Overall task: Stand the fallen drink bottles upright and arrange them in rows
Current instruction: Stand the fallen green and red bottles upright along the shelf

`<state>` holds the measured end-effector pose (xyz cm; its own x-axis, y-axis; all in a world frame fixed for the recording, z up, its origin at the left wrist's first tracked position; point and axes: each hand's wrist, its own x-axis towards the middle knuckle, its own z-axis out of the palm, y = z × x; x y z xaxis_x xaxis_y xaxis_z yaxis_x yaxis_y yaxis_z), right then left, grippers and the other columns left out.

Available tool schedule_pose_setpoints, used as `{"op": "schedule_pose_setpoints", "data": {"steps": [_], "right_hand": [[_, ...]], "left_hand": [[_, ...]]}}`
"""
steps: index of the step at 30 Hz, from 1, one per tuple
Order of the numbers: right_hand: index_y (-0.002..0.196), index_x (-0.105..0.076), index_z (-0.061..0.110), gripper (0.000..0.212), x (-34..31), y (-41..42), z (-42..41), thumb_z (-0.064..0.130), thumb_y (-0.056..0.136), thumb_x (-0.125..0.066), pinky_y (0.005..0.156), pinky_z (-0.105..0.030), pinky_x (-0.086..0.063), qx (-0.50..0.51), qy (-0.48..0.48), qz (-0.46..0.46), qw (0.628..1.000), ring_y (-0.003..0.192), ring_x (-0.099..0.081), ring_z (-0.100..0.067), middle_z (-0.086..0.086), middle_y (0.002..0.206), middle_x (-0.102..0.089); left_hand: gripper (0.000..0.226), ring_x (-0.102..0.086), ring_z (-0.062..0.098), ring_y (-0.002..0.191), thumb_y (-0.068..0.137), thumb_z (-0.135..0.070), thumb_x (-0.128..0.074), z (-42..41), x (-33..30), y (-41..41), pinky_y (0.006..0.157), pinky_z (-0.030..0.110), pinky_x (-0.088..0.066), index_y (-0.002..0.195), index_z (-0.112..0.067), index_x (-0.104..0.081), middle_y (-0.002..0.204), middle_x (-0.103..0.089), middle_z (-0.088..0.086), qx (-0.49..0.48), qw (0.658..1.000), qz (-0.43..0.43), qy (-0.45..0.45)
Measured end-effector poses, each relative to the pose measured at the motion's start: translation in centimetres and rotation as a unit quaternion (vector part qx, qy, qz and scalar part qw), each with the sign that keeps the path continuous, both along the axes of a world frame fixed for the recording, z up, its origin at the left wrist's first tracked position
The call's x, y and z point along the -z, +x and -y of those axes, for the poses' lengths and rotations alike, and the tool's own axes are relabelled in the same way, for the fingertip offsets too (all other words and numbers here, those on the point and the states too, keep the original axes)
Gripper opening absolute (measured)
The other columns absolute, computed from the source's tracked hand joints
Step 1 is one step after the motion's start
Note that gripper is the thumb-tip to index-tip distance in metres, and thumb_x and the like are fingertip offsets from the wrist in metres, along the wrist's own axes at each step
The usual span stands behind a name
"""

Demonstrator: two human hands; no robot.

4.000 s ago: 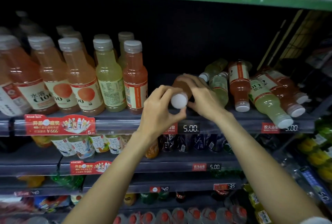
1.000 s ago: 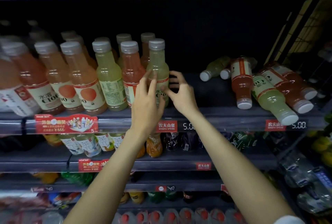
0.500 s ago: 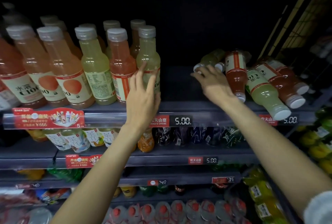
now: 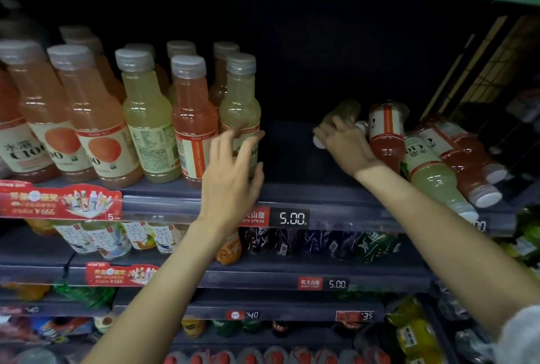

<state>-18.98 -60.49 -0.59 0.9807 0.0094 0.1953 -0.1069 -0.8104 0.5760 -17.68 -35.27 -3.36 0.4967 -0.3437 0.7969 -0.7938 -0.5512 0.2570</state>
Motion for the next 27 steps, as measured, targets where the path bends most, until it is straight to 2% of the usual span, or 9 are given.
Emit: {"op": "schedule_pose_setpoints", "data": {"steps": [2,3,6,9,11,14,20,25,27], "right_hand": [[0.126,-0.054,0.008,0.041,0.3,-1.6,-0.5,0.002,0.089,-0.038,0.092,-0.044,-0.038,-0.059,0.031,0.025,0.997,0.112,-0.048,-0.036,-0.01,0.119,-0.058],[0.132,-0.048,0.009,0.043,0.2,-2.7,-1.2,0.002,0.089,-0.046,0.095,-0.047,-0.034,-0.059,0.074,0.031,0.995,0.117,-0.044,-0.038,-0.01,0.126,-0.054],[0.119,-0.055,0.008,0.047,-0.3,-6.1,-2.8,0.005,0.075,-0.071,0.083,-0.047,-0.048,-0.112,0.176,0.154,0.966,0.104,-0.057,-0.036,-0.011,0.113,-0.063],[0.115,-0.056,0.004,0.043,-0.5,-8.8,-3.8,0.017,0.078,-0.074,0.071,-0.042,-0.056,-0.134,0.253,0.234,0.929,0.099,-0.062,-0.033,-0.013,0.111,-0.064],[0.118,-0.054,0.004,0.042,-1.1,-9.8,-4.5,0.024,0.084,-0.069,0.074,-0.034,-0.052,-0.144,0.305,0.267,0.903,0.1,-0.061,-0.029,-0.011,0.113,-0.063],[0.126,-0.05,0.008,0.045,-2.6,-10.4,-5.0,0.029,0.088,-0.064,0.081,-0.018,-0.04,-0.143,0.409,0.292,0.852,0.102,-0.055,-0.015,-0.005,0.118,-0.059],[0.123,-0.051,0.012,0.041,-6.3,-10.5,-5.2,0.035,0.09,-0.061,0.065,-0.016,-0.045,-0.148,0.508,0.335,0.779,0.075,-0.057,0.0,0.004,0.102,-0.063],[0.138,-0.033,0.027,0.058,-5.5,-10.2,-4.8,0.029,0.088,-0.064,0.077,-0.02,-0.053,-0.126,0.654,0.32,0.674,0.094,-0.063,-0.002,0.007,0.121,-0.057],[0.137,-0.034,0.025,0.059,-3.3,-9.4,-4.6,0.024,0.087,-0.065,0.081,-0.02,-0.052,-0.075,0.683,0.277,0.671,0.099,-0.06,-0.003,0.002,0.126,-0.053]], "left_hand": [[0.046,-0.043,0.024,0.112,0.082,-0.006,-0.067,0.7,0.0,-0.5,0.082,0.02,-0.04,0.127,-0.007,-0.055,0.121,-0.053,0.014,0.038,0.999,-0.005,-0.01],[0.048,-0.043,0.022,0.11,0.082,-0.006,-0.067,1.1,0.1,-0.7,0.087,0.018,-0.036,0.129,-0.007,-0.054,0.119,-0.054,0.012,0.065,0.998,-0.02,-0.009],[0.058,-0.043,0.022,0.111,0.081,-0.01,-0.068,2.2,0.4,-0.8,0.094,0.019,-0.03,0.135,-0.011,-0.046,0.122,-0.054,0.008,0.116,0.989,-0.088,-0.015],[0.069,-0.043,0.024,0.123,0.08,-0.017,-0.072,3.5,0.4,-0.3,0.101,0.028,-0.035,0.14,-0.013,-0.039,0.135,-0.047,0.008,0.16,0.976,-0.15,-0.007],[0.079,-0.039,0.022,0.129,0.077,-0.021,-0.077,4.6,0.0,0.2,0.105,0.026,-0.032,0.143,-0.013,-0.035,0.14,-0.043,0.009,0.182,0.965,-0.187,0.006],[0.089,-0.032,0.022,0.136,0.073,-0.025,-0.081,6.4,-0.5,1.2,0.111,0.026,-0.025,0.146,-0.015,-0.031,0.146,-0.036,0.008,0.202,0.959,-0.198,0.034],[0.085,-0.048,0.022,0.122,0.07,-0.036,-0.083,7.2,-2.0,1.0,0.1,0.034,-0.041,0.138,-0.011,-0.039,0.133,-0.051,0.007,0.227,0.955,-0.185,0.056],[0.087,-0.051,0.022,0.119,0.067,-0.064,-0.066,7.3,-1.0,-0.9,0.097,0.036,-0.044,0.138,-0.019,-0.041,0.128,-0.055,0.005,0.188,0.952,-0.239,-0.022],[0.091,-0.051,0.024,0.12,0.067,-0.07,-0.058,7.8,-0.6,-0.8,0.097,0.041,-0.045,0.139,-0.019,-0.041,0.129,-0.056,0.006,0.163,0.948,-0.269,-0.053]]}}
